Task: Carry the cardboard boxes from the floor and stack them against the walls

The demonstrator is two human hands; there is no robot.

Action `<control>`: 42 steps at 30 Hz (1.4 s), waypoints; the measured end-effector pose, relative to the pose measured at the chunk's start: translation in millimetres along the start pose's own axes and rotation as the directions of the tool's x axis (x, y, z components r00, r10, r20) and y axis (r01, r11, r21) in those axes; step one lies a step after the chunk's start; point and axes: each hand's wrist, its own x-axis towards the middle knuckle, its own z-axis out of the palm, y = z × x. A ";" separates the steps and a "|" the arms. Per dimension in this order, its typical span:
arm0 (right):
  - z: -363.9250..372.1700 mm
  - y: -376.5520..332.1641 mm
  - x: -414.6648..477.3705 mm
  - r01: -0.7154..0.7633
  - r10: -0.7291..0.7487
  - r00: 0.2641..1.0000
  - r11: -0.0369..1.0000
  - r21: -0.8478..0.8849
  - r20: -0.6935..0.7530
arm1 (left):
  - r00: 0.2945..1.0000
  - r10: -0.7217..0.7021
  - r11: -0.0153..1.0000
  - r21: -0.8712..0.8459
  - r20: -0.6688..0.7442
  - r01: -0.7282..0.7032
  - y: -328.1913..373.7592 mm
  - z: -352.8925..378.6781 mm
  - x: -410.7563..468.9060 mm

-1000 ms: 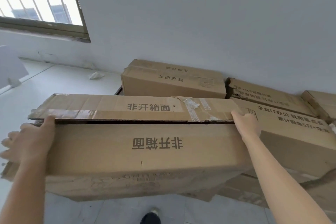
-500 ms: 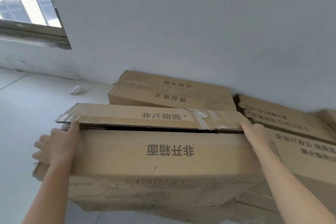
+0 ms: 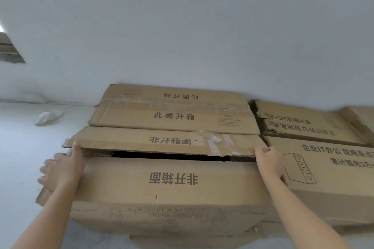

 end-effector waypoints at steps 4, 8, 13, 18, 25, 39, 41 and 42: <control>5.2 -2.9 3.0 -0.014 0.013 1.000 0.999 -0.037 -0.020 | 0.999 -0.017 0.999 0.035 0.037 0.015 2.8 2.4 8.6; 4.7 0.8 -1.0 0.021 -0.016 0.999 0.988 -0.153 0.036 | 0.999 -0.013 0.999 0.047 0.045 0.011 -3.8 6.1 11.0; 2.5 -2.1 -1.3 -0.024 0.079 0.986 0.939 -0.344 0.147 | 0.998 0.002 1.000 0.030 0.060 -0.003 -8.7 2.1 9.4; -10.3 -4.9 -2.4 0.014 0.052 0.988 0.907 -0.422 0.146 | 0.998 0.059 0.997 -0.054 0.019 -0.058 -9.1 -3.8 10.2; -41.9 10.4 -24.3 0.180 -0.172 0.982 0.744 -0.644 0.076 | 0.971 0.223 0.973 -0.048 -0.086 -0.227 -13.1 -7.4 0.3; -100.7 53.6 -81.3 0.256 -0.242 0.966 0.865 -0.432 0.088 | 0.761 0.640 0.757 -0.077 -0.107 -0.648 32.1 22.9 -86.8; -108.6 65.7 -94.3 0.238 -0.224 0.971 0.890 -0.389 0.081 | 0.683 0.725 0.677 -0.084 -0.091 -0.731 43.6 36.5 -119.7; -113.4 73.2 -101.3 0.223 -0.212 0.975 0.903 -0.367 0.071 | 0.640 0.765 0.633 -0.094 -0.077 -0.768 49.5 43.4 -137.2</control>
